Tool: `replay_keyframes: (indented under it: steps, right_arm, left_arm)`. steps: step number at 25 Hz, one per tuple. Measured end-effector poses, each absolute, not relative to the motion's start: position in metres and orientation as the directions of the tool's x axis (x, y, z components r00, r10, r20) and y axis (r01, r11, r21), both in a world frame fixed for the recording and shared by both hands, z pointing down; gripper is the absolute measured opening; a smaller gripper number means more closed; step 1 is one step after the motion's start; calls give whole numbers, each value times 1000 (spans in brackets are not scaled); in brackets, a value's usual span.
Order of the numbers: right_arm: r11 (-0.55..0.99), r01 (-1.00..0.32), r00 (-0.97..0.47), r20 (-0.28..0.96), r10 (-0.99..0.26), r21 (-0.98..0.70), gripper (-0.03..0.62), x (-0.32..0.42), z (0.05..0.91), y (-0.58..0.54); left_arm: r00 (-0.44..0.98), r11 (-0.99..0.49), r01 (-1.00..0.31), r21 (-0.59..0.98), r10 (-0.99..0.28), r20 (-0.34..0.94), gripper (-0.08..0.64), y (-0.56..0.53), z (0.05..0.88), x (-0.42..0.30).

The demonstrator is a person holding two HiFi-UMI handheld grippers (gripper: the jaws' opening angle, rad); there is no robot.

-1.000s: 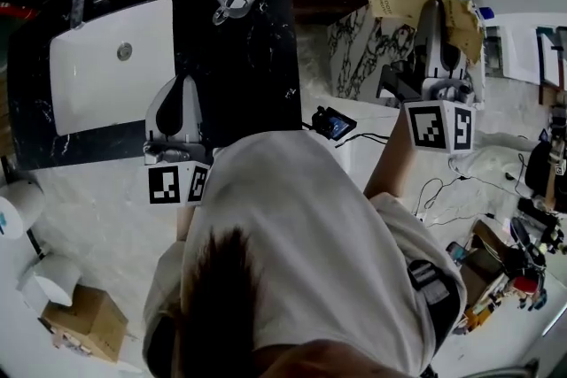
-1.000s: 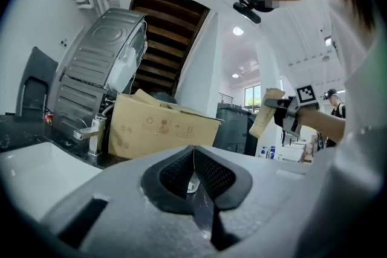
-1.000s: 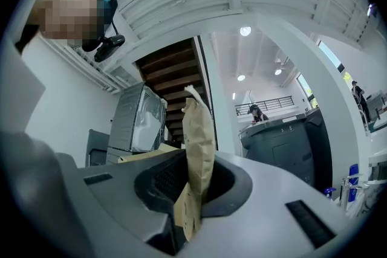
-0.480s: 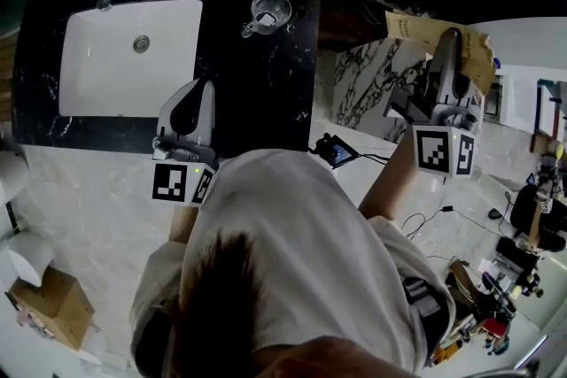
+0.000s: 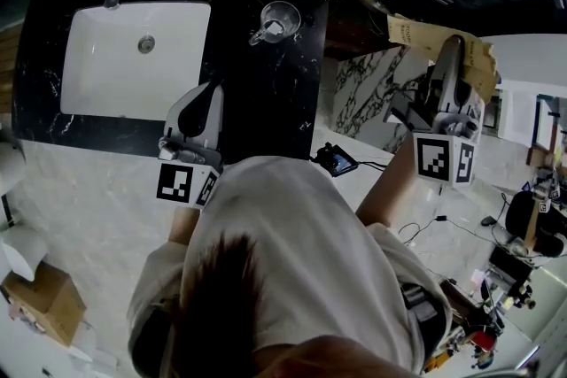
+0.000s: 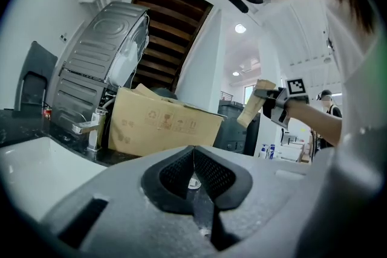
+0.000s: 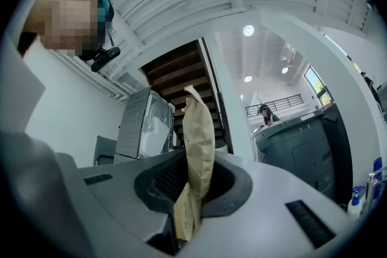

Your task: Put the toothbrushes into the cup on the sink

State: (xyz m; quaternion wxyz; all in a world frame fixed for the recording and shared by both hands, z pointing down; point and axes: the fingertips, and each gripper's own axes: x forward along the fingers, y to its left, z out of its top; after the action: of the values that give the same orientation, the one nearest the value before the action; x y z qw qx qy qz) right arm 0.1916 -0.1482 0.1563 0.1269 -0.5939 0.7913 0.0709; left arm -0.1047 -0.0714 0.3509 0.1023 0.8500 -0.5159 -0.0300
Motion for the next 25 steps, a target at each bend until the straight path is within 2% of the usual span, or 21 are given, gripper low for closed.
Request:
replay_keyframes:
  steps: [25]
  right_arm:
    - [423,-903,-386,-288,-876,-79,43,127,168,-178]
  left_arm:
    - [518,-488,-840,238,-852,77,15,-79,361,-88]
